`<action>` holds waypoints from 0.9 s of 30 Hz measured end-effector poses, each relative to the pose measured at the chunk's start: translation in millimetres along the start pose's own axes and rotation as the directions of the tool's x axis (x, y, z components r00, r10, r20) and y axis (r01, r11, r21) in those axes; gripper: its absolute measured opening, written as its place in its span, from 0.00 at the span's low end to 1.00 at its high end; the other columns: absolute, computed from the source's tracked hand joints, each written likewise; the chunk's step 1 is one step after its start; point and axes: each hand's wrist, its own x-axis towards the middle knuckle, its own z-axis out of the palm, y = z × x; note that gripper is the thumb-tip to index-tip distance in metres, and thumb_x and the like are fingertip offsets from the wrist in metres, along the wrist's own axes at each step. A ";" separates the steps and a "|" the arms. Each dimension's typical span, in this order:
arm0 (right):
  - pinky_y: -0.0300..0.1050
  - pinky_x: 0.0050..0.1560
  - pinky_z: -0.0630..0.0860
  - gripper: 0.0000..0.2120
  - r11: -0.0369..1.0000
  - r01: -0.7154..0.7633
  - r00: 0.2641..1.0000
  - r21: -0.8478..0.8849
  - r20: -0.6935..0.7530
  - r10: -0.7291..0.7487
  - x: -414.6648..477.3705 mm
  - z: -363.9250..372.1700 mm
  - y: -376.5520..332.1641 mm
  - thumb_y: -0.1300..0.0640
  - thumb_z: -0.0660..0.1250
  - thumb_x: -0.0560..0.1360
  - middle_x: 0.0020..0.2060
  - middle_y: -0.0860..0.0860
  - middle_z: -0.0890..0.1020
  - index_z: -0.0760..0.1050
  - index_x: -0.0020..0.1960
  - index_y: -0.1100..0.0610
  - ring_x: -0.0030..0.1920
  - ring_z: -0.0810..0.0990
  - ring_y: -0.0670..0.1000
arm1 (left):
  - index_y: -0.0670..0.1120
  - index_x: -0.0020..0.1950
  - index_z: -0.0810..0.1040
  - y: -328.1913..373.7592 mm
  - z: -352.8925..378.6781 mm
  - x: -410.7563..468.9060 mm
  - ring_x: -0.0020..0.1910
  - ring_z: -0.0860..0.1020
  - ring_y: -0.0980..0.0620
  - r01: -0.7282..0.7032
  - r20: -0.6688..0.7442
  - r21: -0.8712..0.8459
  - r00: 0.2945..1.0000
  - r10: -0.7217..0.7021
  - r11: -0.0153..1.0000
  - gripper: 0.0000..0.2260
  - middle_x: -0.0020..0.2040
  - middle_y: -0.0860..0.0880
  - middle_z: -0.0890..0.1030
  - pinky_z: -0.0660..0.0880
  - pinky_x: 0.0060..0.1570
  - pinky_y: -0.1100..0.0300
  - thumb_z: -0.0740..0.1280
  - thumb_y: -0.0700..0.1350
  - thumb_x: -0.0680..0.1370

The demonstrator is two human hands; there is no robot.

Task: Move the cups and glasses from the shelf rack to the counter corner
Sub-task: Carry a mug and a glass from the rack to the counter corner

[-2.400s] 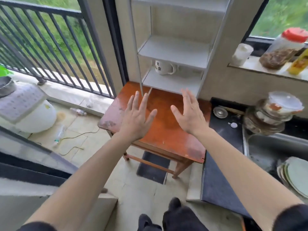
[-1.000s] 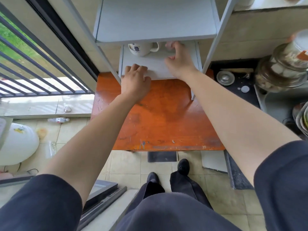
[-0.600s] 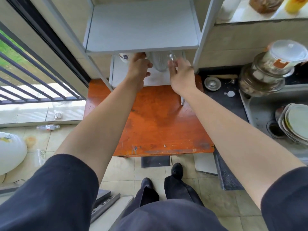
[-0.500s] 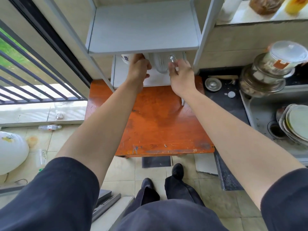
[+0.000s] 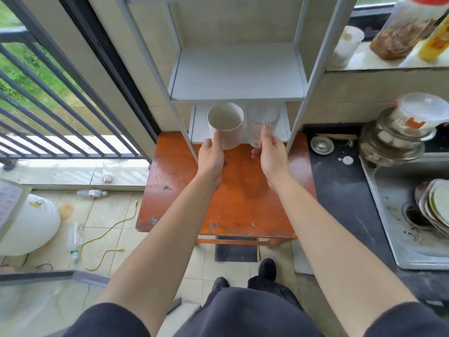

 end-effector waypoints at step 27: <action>0.47 0.44 0.66 0.23 0.861 0.378 0.486 0.340 -0.864 0.128 -233.1 -241.4 55.1 0.53 0.55 0.87 0.25 0.41 0.64 0.61 0.32 0.53 0.29 0.67 0.45 | 0.45 0.45 0.79 -72.3 184.3 -238.6 0.39 0.75 0.56 -0.343 0.680 -0.004 0.688 0.254 0.939 0.19 0.37 0.52 0.79 0.73 0.41 0.56 0.59 0.58 0.83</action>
